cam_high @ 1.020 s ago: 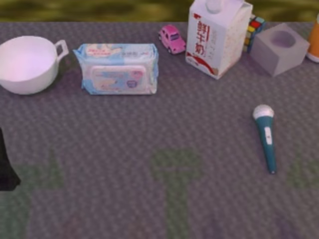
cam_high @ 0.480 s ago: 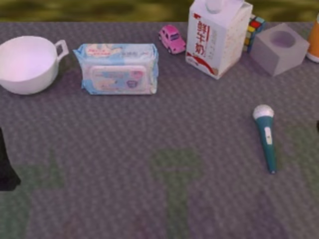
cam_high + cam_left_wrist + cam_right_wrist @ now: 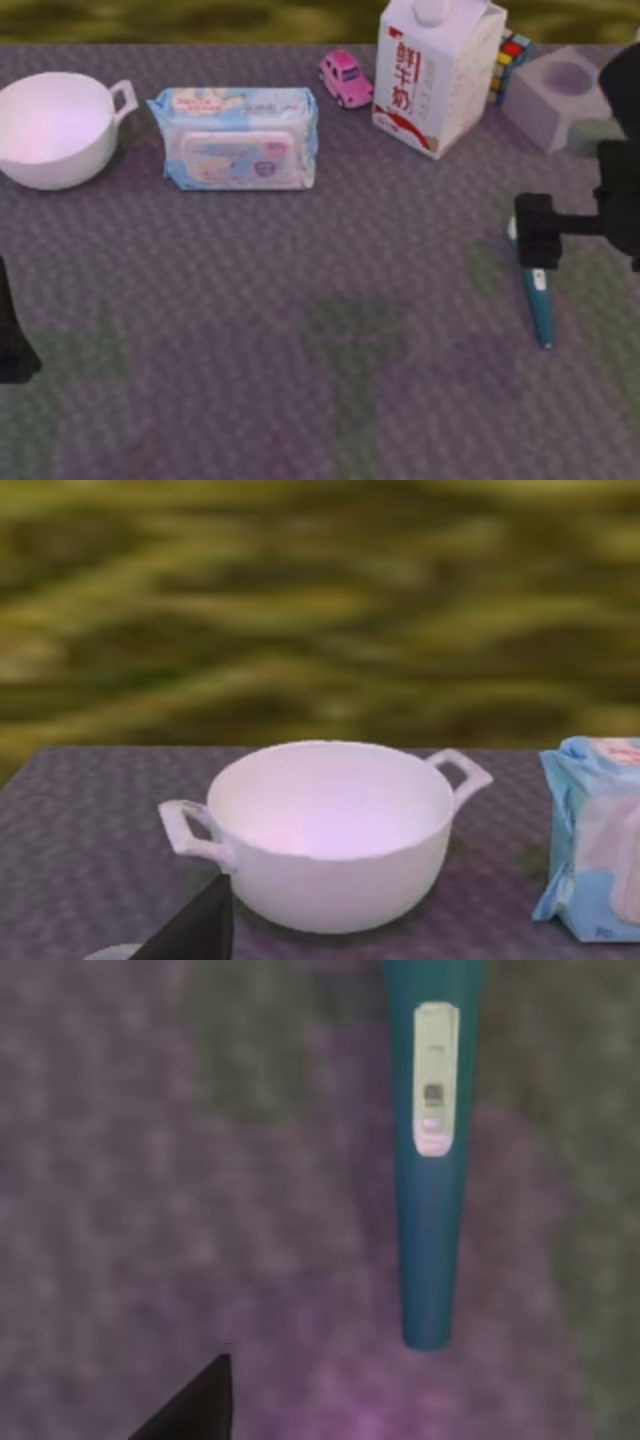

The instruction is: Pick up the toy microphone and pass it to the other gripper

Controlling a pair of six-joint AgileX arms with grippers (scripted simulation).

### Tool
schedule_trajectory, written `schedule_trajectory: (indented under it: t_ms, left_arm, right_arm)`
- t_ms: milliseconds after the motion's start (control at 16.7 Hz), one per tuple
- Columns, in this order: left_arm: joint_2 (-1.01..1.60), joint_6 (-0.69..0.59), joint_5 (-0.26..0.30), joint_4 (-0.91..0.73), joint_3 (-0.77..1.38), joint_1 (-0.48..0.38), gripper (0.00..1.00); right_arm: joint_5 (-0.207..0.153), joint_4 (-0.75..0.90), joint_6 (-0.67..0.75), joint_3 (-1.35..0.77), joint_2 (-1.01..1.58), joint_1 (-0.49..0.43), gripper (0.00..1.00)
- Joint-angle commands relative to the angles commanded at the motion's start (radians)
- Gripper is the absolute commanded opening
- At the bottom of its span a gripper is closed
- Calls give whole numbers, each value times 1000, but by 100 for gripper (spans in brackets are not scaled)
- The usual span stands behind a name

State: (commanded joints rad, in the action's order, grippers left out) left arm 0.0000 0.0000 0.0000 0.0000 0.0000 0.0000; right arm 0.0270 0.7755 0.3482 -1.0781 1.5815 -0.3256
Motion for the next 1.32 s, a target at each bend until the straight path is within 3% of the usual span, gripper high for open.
schedule_trajectory:
  t_ms: [300, 660, 1320]
  left_arm:
    - [0, 0, 0, 0, 0, 0, 100]
    - [0, 0, 0, 0, 0, 0, 100]
    - [0, 0, 0, 0, 0, 0, 100]
  right_arm:
    - [11, 122, 46, -132, 201, -43, 100]
    - [11, 124, 47, -134, 212, -40, 100]
    - [12, -238, 42, 8, 433, -35, 100]
